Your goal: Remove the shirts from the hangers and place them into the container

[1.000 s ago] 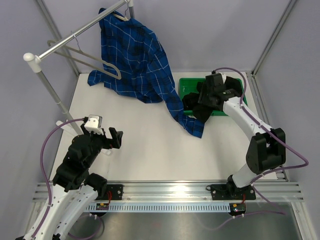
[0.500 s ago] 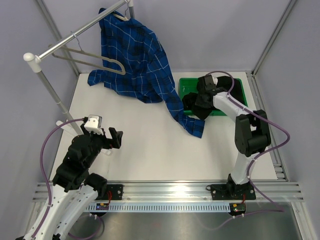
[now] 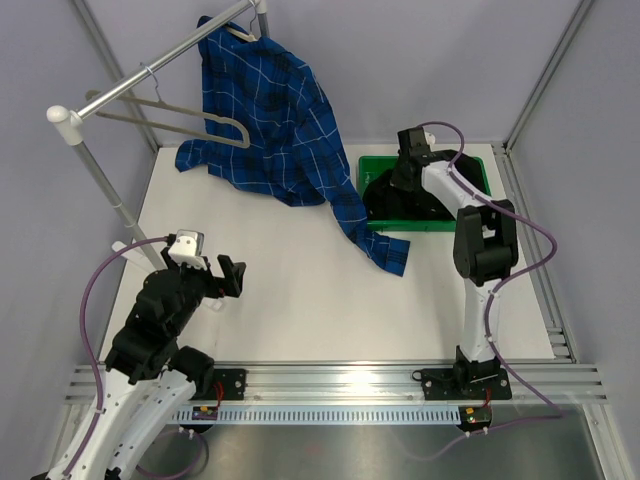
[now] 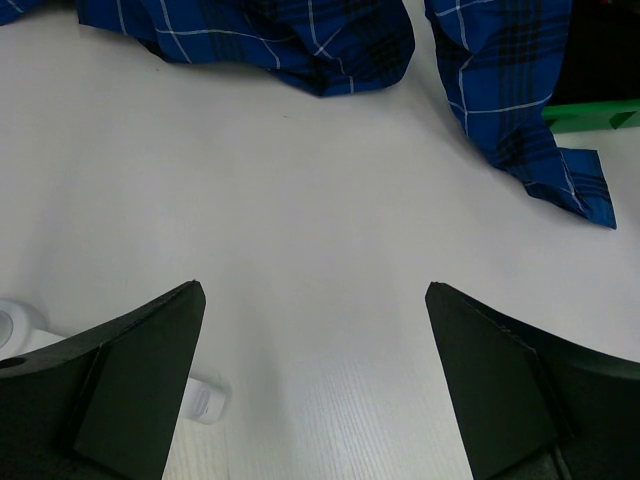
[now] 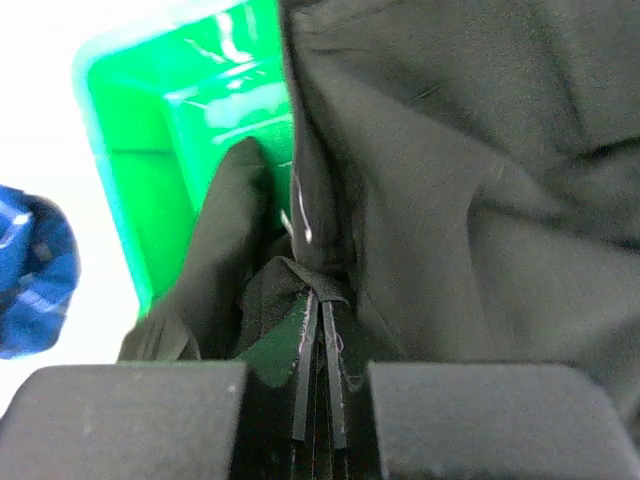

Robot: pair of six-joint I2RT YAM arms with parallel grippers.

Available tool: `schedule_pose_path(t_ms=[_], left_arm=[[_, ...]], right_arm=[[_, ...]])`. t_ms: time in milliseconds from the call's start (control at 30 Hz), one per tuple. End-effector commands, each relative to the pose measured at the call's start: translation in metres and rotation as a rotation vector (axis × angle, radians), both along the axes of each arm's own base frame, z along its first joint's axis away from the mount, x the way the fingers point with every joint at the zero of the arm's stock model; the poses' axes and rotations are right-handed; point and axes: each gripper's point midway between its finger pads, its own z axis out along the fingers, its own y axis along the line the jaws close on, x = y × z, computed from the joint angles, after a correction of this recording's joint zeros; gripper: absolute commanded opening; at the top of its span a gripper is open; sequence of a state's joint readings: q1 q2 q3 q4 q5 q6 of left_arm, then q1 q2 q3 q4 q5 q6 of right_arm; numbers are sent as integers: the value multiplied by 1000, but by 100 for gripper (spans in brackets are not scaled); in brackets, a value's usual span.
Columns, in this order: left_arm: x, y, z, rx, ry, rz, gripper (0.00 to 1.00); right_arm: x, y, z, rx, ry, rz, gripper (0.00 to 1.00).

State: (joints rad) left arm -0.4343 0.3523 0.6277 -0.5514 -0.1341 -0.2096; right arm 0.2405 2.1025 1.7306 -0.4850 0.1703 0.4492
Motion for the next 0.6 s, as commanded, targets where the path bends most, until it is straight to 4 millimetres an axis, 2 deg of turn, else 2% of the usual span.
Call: schedule_pose_path(t_ms=[0, 67, 133, 167, 200, 267, 333, 367, 400, 467, 500, 567], left_arm=[[3, -2, 10, -27, -41, 0, 99], [3, -2, 10, -26, -40, -4, 99], [4, -2, 9, -24, -35, -2, 99], [4, -2, 9, -24, -35, -2, 99], [4, -2, 8, -23, -34, -2, 99], [4, -3, 8, -22, -33, -2, 99], [4, -3, 8, -22, -33, -2, 99], [4, -3, 8, -22, -31, -4, 99], [4, -3, 8, -22, -31, -2, 99], [5, -3, 7, -20, -28, -2, 99], [5, -3, 7, -20, -27, -2, 99], [5, -3, 7, -19, -26, -2, 99]], right_arm=[[2, -4, -24, -4, 74, -9, 11], [4, -1, -30, 4, 95, -3, 12], [4, 0, -46, 0, 139, -1, 14], [5, 0, -43, 3, 137, 1, 14], [4, 1, -50, 0, 153, 9, 16], [3, 3, -50, 3, 160, 27, 20], [2, 3, -43, -1, 150, 38, 27], [2, 3, -39, -3, 141, 47, 29], [5, 4, -17, 7, 89, 51, 31], [0, 3, -2, 11, 56, 59, 34], [0, 3, 24, 17, 3, 67, 35], [-4, 4, 44, 24, -34, 90, 38]])
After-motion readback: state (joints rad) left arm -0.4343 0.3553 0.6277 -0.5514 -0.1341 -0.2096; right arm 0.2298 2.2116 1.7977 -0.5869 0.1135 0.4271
